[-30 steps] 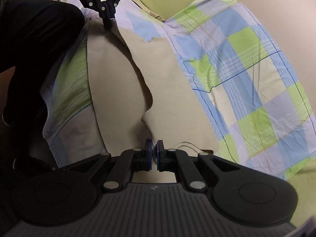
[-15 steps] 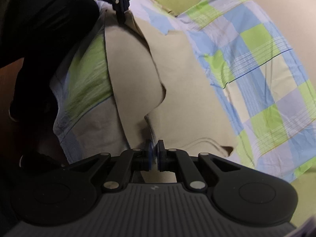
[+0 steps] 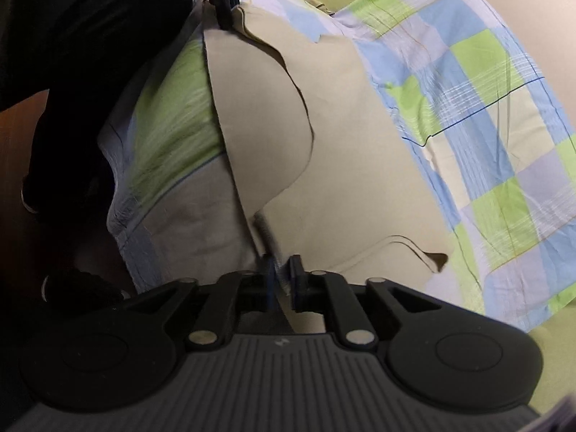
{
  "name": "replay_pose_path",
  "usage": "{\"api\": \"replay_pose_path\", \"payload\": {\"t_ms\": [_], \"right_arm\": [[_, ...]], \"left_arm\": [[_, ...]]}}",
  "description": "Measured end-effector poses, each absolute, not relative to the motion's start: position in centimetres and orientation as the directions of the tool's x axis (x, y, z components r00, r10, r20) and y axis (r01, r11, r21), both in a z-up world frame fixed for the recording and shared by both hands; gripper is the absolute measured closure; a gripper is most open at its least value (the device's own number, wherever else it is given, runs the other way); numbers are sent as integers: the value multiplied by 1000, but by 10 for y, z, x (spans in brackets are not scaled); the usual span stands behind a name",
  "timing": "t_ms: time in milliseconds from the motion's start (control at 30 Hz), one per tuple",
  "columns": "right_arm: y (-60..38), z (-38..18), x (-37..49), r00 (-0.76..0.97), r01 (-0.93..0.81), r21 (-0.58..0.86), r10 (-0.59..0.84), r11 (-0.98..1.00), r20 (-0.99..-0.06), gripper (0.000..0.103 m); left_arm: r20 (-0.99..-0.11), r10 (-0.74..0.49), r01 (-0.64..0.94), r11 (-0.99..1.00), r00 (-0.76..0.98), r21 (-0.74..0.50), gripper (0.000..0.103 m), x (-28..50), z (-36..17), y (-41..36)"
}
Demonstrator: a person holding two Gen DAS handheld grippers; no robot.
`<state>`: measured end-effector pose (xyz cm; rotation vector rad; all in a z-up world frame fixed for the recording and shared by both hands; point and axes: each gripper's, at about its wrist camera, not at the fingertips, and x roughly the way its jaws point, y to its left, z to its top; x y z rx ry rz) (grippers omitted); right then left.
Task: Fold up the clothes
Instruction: 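Open both grippers and release the folded side onto the shirt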
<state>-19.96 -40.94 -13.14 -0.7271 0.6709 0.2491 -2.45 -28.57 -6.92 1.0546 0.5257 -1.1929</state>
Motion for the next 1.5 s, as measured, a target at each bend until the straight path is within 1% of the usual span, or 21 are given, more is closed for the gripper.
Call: {"api": "replay_pose_path", "payload": {"t_ms": [33,167,300,333,400,467,567,667,733,800,1067,1100,1133,1167,1200,1233,1300,1367,1433,1467,1500], "right_arm": [[-412,-129,-203,765,-416,-509,-13,753,-644,79],[-432,-110,-221,775,-296,-345,13,891,-632,79],[-456,-97,-242,803,-107,-92,31,990,-596,76],[-464,-96,-250,816,-28,27,39,999,-577,75],[-473,-97,-258,832,45,159,51,986,-553,75],[-483,-103,-269,859,129,350,72,928,-508,74],[-493,-114,-280,886,198,532,82,823,-457,72],[-499,-125,-289,902,230,640,86,733,-423,69],[-499,-132,-292,911,241,696,90,676,-403,67],[-499,-136,-290,911,245,719,101,650,-401,65],[-489,-134,-266,887,212,662,143,719,-440,64],[-487,-132,-265,883,209,647,142,733,-447,64],[-485,-130,-263,880,206,631,141,748,-454,63],[-482,-127,-261,874,201,599,135,775,-468,63],[-478,-122,-258,865,195,550,122,812,-486,62],[-473,-118,-255,857,187,496,107,848,-505,59],[-463,-110,-248,838,161,366,69,916,-541,55],[-442,-101,-243,817,92,134,2,987,-576,53],[-428,-98,-239,803,25,-26,-36,999,-595,52],[-423,-99,-238,800,1,-87,-53,996,-598,52],[-422,-99,-237,799,-7,-104,-57,995,-599,52]], "left_arm": [[-813,-484,929,-1,324,371,79,-25,-68,-284],[-814,-487,932,1,317,362,78,-28,-59,-271],[-780,-536,936,60,323,346,78,-26,-40,-267],[-772,-546,935,62,326,350,78,-26,-37,-269],[-759,-564,932,55,325,358,78,-27,-31,-276],[-752,-575,929,39,322,368,78,-29,-30,-281],[-743,-587,928,42,323,370,78,-30,-31,-286],[-733,-592,929,78,334,361,77,-28,-32,-283],[-726,-591,927,111,352,358,71,-26,-34,-277],[-718,-592,924,140,366,356,70,-25,-35,-271],[-707,-587,917,215,396,335,70,-32,-45,-246],[-701,-583,909,198,410,367,65,-39,-49,-245],[-687,-580,889,168,438,425,55,-47,-55,-247],[-669,-577,863,135,468,488,51,-56,-61,-248],[-658,-575,841,104,487,531,44,-62,-66,-250],[-651,-573,821,70,498,566,43,-68,-71,-251],[-634,-568,761,-20,525,648,43,-81,-87,-255],[-610,-570,704,-75,551,706,42,-88,-99,-259],[-578,-572,653,-96,582,751,42,-91,-108,-262],[-560,-569,624,-101,602,774,42,-91,-112,-265],[-542,-566,597,-106,621,795,42,-90,-117,-267]]}}
